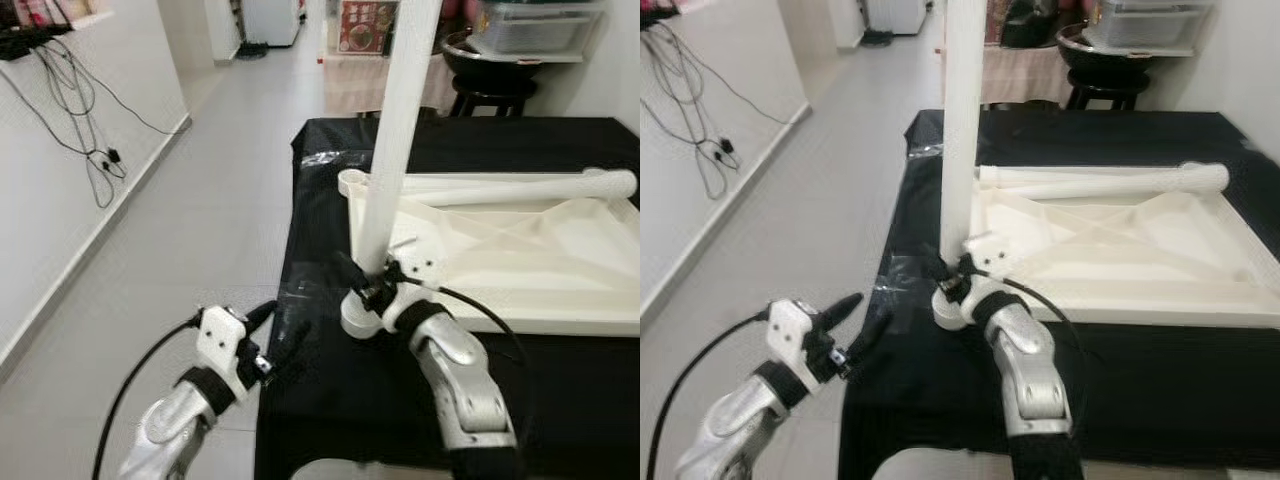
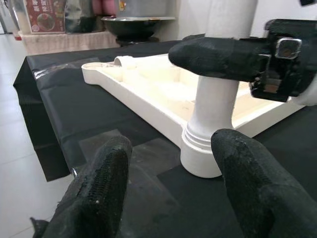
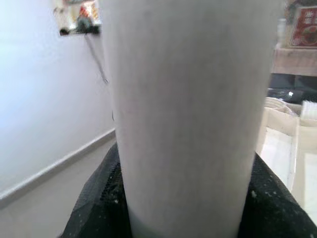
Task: Building children table
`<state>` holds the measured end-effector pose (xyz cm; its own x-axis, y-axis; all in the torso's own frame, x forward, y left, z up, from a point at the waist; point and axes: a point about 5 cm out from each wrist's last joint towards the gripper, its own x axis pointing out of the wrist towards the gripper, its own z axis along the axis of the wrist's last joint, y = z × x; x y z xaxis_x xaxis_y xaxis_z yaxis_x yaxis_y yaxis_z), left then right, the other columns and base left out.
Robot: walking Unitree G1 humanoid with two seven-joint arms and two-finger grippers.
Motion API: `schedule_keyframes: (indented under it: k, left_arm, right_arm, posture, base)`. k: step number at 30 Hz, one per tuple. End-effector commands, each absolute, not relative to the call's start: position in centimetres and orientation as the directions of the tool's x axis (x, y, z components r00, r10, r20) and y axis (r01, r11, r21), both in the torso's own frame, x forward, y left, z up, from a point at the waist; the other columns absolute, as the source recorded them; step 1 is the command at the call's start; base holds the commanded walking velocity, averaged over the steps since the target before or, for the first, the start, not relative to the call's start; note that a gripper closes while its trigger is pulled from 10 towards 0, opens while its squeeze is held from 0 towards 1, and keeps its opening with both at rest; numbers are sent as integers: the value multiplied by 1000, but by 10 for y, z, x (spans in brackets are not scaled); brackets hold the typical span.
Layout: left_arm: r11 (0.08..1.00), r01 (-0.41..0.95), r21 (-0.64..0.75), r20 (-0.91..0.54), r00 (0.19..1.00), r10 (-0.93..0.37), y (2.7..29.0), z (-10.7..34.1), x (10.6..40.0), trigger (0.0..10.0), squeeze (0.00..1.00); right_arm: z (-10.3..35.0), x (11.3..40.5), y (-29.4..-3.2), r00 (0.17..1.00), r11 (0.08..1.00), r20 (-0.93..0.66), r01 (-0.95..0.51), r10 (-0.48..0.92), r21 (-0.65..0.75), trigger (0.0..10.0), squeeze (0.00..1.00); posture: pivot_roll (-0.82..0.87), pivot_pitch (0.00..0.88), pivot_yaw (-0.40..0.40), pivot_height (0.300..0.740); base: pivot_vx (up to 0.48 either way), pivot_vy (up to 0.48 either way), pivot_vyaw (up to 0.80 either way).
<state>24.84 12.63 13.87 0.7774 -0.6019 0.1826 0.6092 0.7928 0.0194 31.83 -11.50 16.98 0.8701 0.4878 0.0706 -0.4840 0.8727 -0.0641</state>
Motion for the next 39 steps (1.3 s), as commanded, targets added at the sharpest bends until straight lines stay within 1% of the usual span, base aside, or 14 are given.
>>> schedule_keyframes:
  k: [1,6,7,8,9,10,11,19,21,34,35,36,37,39]
  left_arm:
    - [796,605,22,160,784,-600,131,134,248,10000,0]
    - [795,606,26,161,782,-601,129,135,249,10000,0]
    - [801,599,26,163,788,-594,129,134,249,10000,0]
    - [801,599,26,163,788,-594,129,134,249,10000,0]
    - [805,593,25,165,792,-588,129,135,249,10000,0]
    - [805,593,25,165,792,-588,129,135,249,10000,0]
    - [805,593,25,164,792,-588,129,134,249,10000,0]
    - [787,617,18,157,775,-612,124,133,248,10000,0]
    - [786,618,19,151,775,-614,124,132,244,10000,0]
    - [800,599,10,24,800,-599,121,124,228,10000,0]
    - [801,598,2,29,801,-598,121,124,228,10000,0]
    - [802,598,-4,32,801,-597,121,124,228,10000,0]
    - [802,598,-5,34,801,-597,121,124,228,10000,0]
    - [802,597,-6,36,802,-597,120,124,228,10000,0]
  right_arm:
    - [139,317,-127,895,897,-75,-442,440,-6,0,0]
    - [134,325,-127,871,876,-115,-482,477,-14,0,0]
    - [135,326,-126,873,878,-111,-479,475,-12,3608,0]
    - [135,326,-126,873,878,-111,-479,475,-12,3608,0]
    - [138,327,-128,876,881,-96,-472,473,39,10000,0]
    - [138,327,-128,876,881,-96,-472,473,39,10000,0]
    - [143,328,-130,870,872,-73,-484,488,66,10000,1000]
    - [186,344,-133,705,705,26,-709,709,3,10000,1000]
    - [194,354,-136,583,580,-29,-812,812,-67,10000,0]
    - [211,376,-135,364,356,-195,-931,911,-76,10000,0]
    - [210,377,-138,360,354,-198,-933,912,-67,4667,0]
    - [210,378,-139,356,351,-199,-934,913,-61,4667,0]
    - [208,377,-142,345,342,-202,-938,917,-47,0,0]
    - [205,376,-145,332,332,-205,-943,921,-36,0,0]
  posture:
    - [-146,116,43,740]
    - [-115,113,22,740]
    - [-113,110,20,740]
    - [-113,110,20,740]
    - [-111,106,21,740]
    - [-111,106,21,740]
    - [-106,105,22,740]
    - [-100,98,15,740]
    - [-91,94,12,740]
    - [-58,102,5,740]
    - [-58,102,5,740]
    - [-58,102,5,740]
    - [-61,109,8,740]
    - [-61,109,8,740]
  base:
    - [0,0,0]
    - [0,0,0]
    - [0,0,0]
    - [0,0,0]
    - [0,0,0]
    - [0,0,0]
    - [0,0,0]
    - [0,0,0]
    - [0,0,0]
    - [0,0,0]
    - [0,0,0]
    - [0,0,0]
    - [0,0,0]
    - [0,0,0]
